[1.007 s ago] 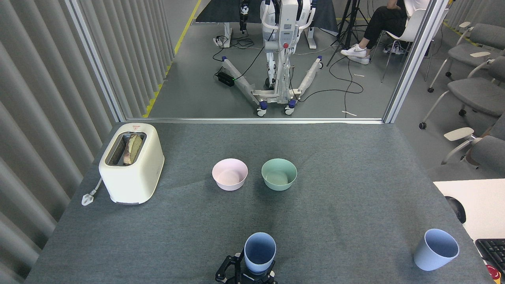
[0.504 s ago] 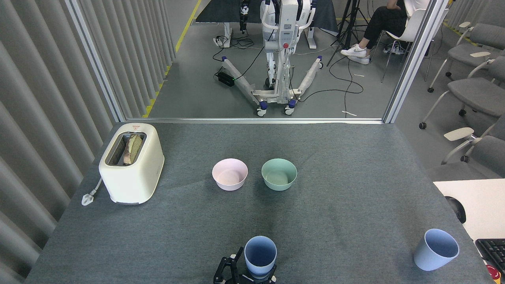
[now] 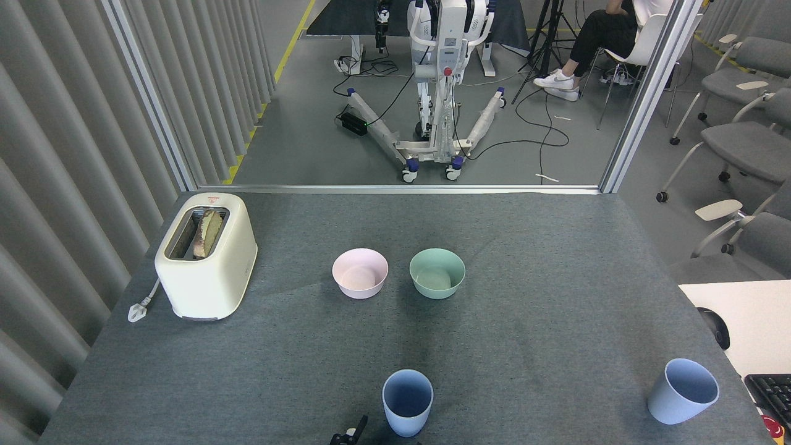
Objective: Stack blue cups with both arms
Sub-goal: 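Reach the right gripper to the other blue cup and grasp it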
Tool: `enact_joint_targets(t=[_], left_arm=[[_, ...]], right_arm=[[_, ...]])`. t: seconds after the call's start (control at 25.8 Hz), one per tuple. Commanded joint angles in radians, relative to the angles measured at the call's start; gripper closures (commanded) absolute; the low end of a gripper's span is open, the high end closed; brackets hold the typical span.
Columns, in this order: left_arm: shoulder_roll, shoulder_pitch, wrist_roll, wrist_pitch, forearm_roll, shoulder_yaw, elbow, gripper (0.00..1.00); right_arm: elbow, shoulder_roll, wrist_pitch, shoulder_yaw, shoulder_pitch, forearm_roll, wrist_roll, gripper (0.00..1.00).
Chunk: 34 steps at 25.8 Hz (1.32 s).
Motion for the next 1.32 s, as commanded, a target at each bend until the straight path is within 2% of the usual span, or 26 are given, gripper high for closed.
enact_joint_targets(t=[0.0,0.12,0.27,0.43,0.77,0.93,1.05,1.28], left_arm=[[0.047,0.138,-0.001,-0.001,0.004,0.065,-0.125,0.0],[0.05,0.213,-0.004,-0.001,0.029,0.135,-0.219,0.0],[0.054,0.221,-0.01,0.001,0.134,0.212,-0.243,0.0],[0.054,0.218,-0.01,0.004,0.15,0.23,-0.243,0.0],[0.064,0.215,-0.008,0.004,0.148,0.237,-0.24,0.0],[0.064,0.215,-0.008,0.004,0.15,0.238,-0.24,0.0],[0.064,0.215,-0.008,0.004,0.148,0.238,-0.242,0.0],[0.064,0.212,-0.008,0.004,0.148,0.238,-0.242,0.0]], right_arm=[[0.0,0.001,-0.004,-0.002,0.008,-0.002,-0.001,0.0],[-0.002,0.0,0.0,-0.018,0.016,-0.003,-0.001,0.0],[0.005,0.004,0.0,-0.122,0.019,-0.008,0.008,0.0],[0.092,-0.011,0.008,-0.194,0.001,0.0,0.054,0.0],[0.285,-0.097,0.01,-0.225,-0.214,-0.002,0.067,0.0],[0.359,-0.158,0.01,-0.222,-0.281,0.0,0.067,0.0],[0.422,-0.177,0.01,-0.223,-0.337,-0.002,0.067,0.0],[0.477,-0.192,0.017,-0.223,-0.367,-0.003,0.067,0.0]])
